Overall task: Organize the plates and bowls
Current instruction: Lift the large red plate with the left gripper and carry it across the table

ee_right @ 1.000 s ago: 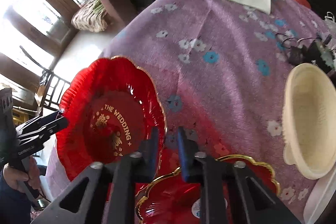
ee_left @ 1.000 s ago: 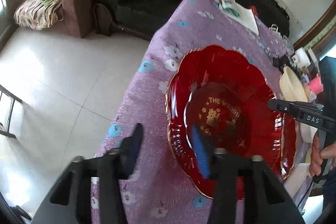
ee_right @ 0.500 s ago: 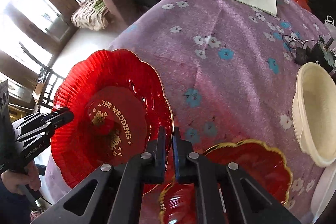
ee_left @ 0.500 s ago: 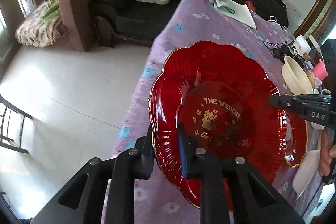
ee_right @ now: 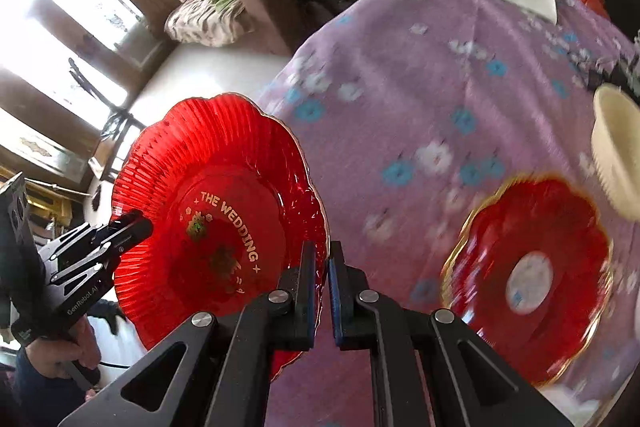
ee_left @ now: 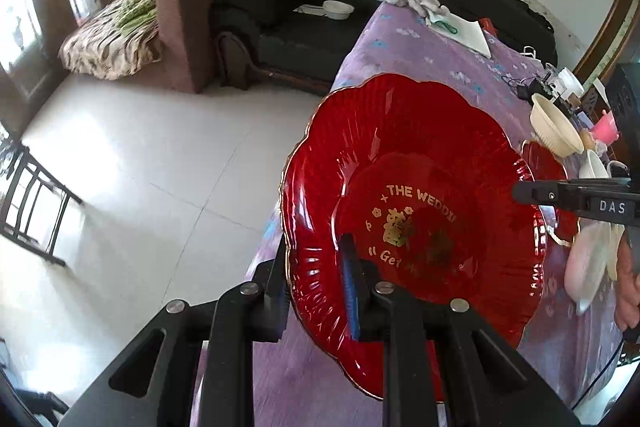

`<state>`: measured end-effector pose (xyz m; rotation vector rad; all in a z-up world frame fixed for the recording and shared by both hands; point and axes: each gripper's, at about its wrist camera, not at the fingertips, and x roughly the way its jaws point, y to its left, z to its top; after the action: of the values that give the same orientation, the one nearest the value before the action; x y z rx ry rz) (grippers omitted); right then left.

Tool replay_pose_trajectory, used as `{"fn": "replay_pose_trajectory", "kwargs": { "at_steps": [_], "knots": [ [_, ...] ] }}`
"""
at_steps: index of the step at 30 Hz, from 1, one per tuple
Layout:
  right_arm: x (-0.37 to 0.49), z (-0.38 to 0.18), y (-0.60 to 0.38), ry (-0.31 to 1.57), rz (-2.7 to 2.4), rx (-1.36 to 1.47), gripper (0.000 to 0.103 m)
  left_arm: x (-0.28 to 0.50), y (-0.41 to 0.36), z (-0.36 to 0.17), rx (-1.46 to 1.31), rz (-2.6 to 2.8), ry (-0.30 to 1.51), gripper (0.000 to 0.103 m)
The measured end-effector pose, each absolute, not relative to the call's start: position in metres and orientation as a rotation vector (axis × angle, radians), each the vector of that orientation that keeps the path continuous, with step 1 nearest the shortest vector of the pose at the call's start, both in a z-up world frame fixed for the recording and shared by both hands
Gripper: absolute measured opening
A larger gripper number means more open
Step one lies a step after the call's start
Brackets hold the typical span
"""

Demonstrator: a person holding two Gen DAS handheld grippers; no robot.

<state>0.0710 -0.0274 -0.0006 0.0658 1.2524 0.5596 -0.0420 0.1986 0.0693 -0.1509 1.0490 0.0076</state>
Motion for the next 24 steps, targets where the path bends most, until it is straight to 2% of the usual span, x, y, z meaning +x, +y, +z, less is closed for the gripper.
{"fn": "replay_pose_trajectory", "kwargs": {
  "at_steps": [12, 24],
  "knots": [
    [-0.014, -0.003, -0.02, 1.28, 0.653, 0.097, 0.007, -0.127, 0.188, 0.089, -0.156, 0.093, 1.023, 0.026],
    [-0.067, 0.029, -0.098, 1.218, 0.635, 0.141, 0.007, -0.159, 0.114, 0.128, -0.104, 0.046, 0.946, 0.026]
  ]
}}
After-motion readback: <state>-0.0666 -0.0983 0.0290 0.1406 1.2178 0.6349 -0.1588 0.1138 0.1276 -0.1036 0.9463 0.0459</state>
